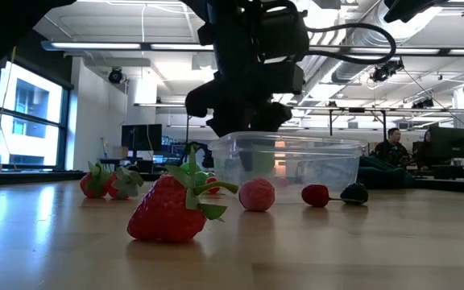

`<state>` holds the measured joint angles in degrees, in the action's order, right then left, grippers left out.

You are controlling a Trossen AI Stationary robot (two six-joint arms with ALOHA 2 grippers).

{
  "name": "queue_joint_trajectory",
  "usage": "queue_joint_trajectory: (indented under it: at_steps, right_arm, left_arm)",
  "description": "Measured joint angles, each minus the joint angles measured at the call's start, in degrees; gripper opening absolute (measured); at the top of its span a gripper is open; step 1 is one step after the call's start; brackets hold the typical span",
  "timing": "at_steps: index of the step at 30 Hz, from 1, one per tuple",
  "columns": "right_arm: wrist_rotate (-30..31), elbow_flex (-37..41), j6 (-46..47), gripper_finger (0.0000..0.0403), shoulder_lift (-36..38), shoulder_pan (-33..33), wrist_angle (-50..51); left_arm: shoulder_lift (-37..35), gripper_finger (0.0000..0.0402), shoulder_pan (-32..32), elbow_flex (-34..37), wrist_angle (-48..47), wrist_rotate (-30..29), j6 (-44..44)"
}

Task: Pick and placing Produce into tupperware
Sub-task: Put the green cabbage into the transparent container

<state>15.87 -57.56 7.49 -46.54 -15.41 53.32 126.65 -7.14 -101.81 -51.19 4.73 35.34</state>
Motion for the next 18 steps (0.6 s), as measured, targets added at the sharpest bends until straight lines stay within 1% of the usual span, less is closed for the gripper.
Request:
queue_joint_trajectory:
  at_steps: [5, 9, 13, 18]
  right_arm:
    - [0.0, 0.0, 0.0, 0.0032, 0.0, 0.0, 0.0]
    - [0.0, 0.0, 0.0, 0.0032, 0.0, 0.0, 0.0]
    - [0.0, 0.0, 0.0, 0.0032, 0.0, 0.0, 0.0]
    - [0.0, 0.0, 0.0, 0.0032, 0.0, 0.0, 0.0]
  left_arm:
    - [0.0, 0.0257, 0.0, 1.1, 0.2, -0.1, 0.0]
    - [0.0, 0.0257, 0.0, 1.3, 0.5, 1.5, 0.2]
    - [0.0, 0.0257, 0.0, 1.3, 0.4, -1.7, 0.2]
    - [0.0, 0.0257, 0.0, 1.3, 0.1, -2.9, -0.1]
